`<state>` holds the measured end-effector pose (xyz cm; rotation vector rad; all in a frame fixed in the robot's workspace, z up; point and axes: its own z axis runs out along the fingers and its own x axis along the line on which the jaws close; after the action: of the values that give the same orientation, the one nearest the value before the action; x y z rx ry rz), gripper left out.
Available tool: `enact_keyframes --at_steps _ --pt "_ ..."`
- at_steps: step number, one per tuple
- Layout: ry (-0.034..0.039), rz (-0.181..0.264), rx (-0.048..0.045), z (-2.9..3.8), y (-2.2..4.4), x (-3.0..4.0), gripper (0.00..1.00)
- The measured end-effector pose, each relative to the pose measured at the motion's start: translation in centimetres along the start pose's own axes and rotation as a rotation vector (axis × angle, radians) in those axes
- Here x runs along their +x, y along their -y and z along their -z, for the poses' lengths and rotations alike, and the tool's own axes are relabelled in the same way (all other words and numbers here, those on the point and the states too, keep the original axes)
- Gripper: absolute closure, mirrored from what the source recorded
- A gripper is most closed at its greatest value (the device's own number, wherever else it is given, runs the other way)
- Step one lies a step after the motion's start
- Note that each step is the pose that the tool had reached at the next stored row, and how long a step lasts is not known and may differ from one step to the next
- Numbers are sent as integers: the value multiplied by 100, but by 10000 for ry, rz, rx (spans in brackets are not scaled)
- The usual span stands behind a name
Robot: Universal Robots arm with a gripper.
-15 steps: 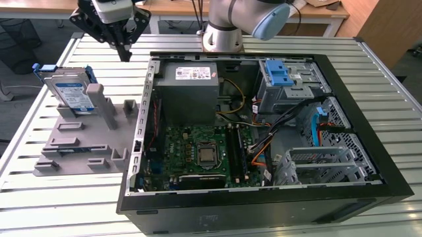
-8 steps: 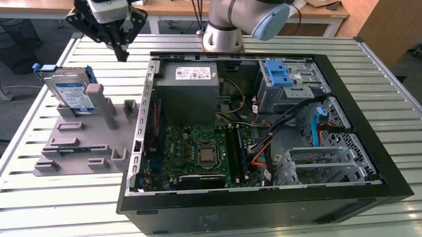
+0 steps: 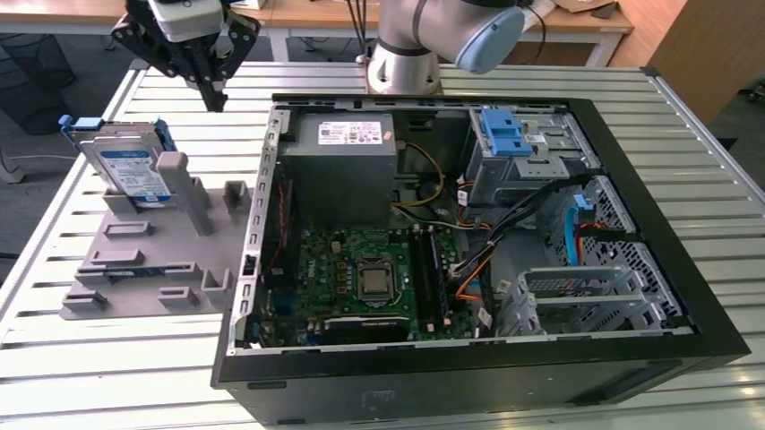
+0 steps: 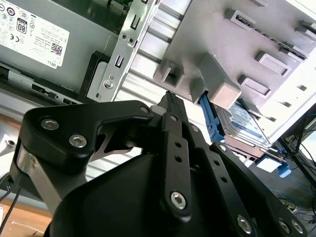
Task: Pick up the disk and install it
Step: 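Reach for the disk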
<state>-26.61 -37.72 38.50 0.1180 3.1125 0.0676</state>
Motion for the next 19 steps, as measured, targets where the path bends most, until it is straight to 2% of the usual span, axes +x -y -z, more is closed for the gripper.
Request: enact_keyframes --at_steps 1,2,3,4,11,19 --pt "0 0 0 0 0 9 89" --pt "-11 -5 1 -7 -32 54 89" --pt "-73 -48 7 -12 -41 71 89" --pt "-87 -49 10 -12 -40 73 89" --pt "-92 -51 7 -14 -41 77 89" --pt "-93 -51 8 -12 -37 125 89"
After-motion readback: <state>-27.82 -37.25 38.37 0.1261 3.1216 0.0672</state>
